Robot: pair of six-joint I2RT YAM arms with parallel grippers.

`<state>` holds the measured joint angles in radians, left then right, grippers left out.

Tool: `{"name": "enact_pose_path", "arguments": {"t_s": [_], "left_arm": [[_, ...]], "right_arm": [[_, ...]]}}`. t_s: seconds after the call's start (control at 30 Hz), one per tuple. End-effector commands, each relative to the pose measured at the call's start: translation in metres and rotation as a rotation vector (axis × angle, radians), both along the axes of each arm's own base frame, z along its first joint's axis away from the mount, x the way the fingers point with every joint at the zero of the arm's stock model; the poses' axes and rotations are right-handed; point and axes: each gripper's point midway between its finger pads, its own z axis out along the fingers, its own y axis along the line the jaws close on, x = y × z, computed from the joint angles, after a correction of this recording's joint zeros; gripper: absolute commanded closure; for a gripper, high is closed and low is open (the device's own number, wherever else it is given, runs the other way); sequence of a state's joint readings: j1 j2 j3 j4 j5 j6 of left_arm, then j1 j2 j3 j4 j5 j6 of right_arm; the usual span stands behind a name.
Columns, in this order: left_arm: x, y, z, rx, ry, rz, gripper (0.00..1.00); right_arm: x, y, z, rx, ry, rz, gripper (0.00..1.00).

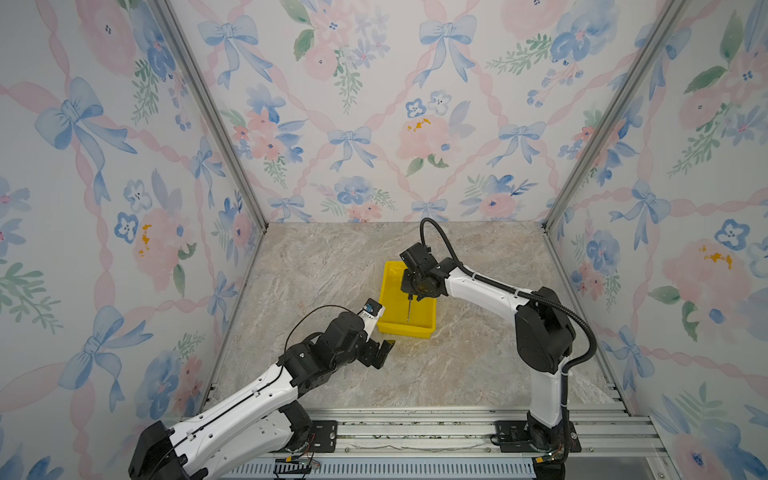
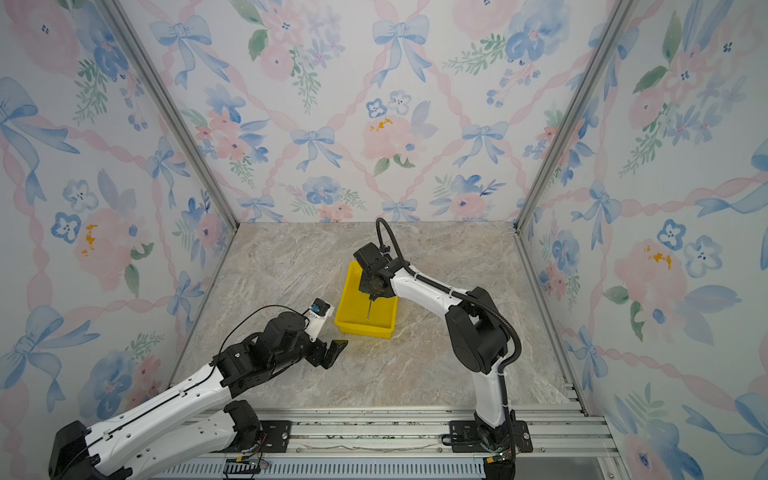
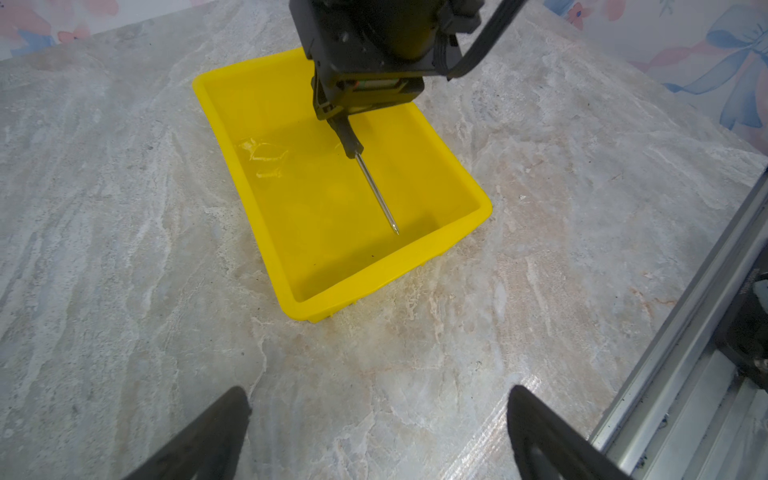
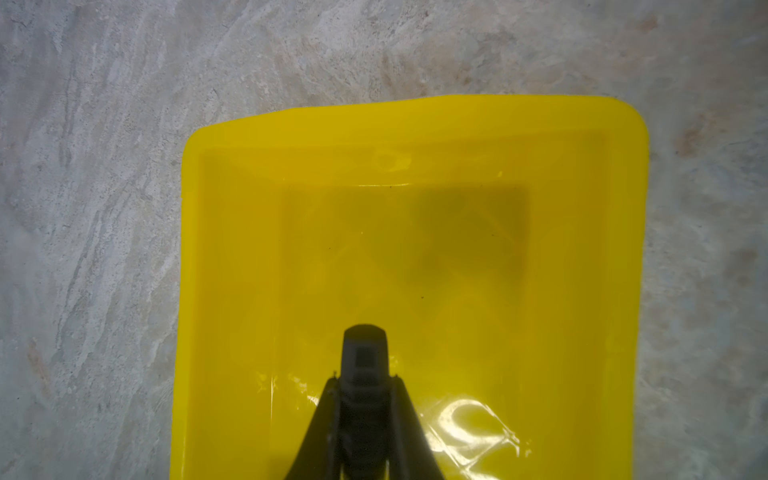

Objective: Put the screwdriver in the bin
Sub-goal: 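Lift the screwdriver with the right gripper and carry it over the yellow bin, then lower the screwdriver into the bin and open the right gripper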

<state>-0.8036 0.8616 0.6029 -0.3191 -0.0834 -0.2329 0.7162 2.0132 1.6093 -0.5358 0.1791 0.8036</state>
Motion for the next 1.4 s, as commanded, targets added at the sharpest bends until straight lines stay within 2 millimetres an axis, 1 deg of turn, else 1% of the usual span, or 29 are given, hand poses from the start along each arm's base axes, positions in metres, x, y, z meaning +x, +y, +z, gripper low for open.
{"name": "enact_pose_path", "arguments": {"t_s": [0.0,0.2,0.47,0.93,1.03,1.2,1.37], "left_arm": [[0.003,0.009,-0.011,0.012,0.024,0.053,0.03],[0.004,0.011,-0.010,0.007,0.017,0.065,0.03],[0.006,0.014,-0.009,0.001,0.017,0.081,0.02],[0.004,0.014,-0.010,-0.008,0.020,0.079,0.02],[0.004,0.015,-0.009,-0.011,0.017,0.080,0.03],[0.004,0.016,-0.009,-0.010,0.014,0.086,0.02],[0.004,0.016,-0.008,-0.011,0.013,0.085,0.02]], "right_arm": [[0.016,0.006,0.002,0.036,-0.011,-0.019,1.00],[0.025,0.010,-0.022,0.002,0.025,0.002,1.00],[0.026,0.012,-0.049,-0.023,0.061,0.017,1.00],[0.027,0.017,-0.074,-0.040,0.088,0.016,1.00],[0.027,0.017,-0.080,-0.053,0.098,0.019,0.98],[0.025,0.016,-0.086,-0.066,0.111,0.016,0.90],[0.023,0.016,-0.086,-0.085,0.110,0.023,0.84]]}}
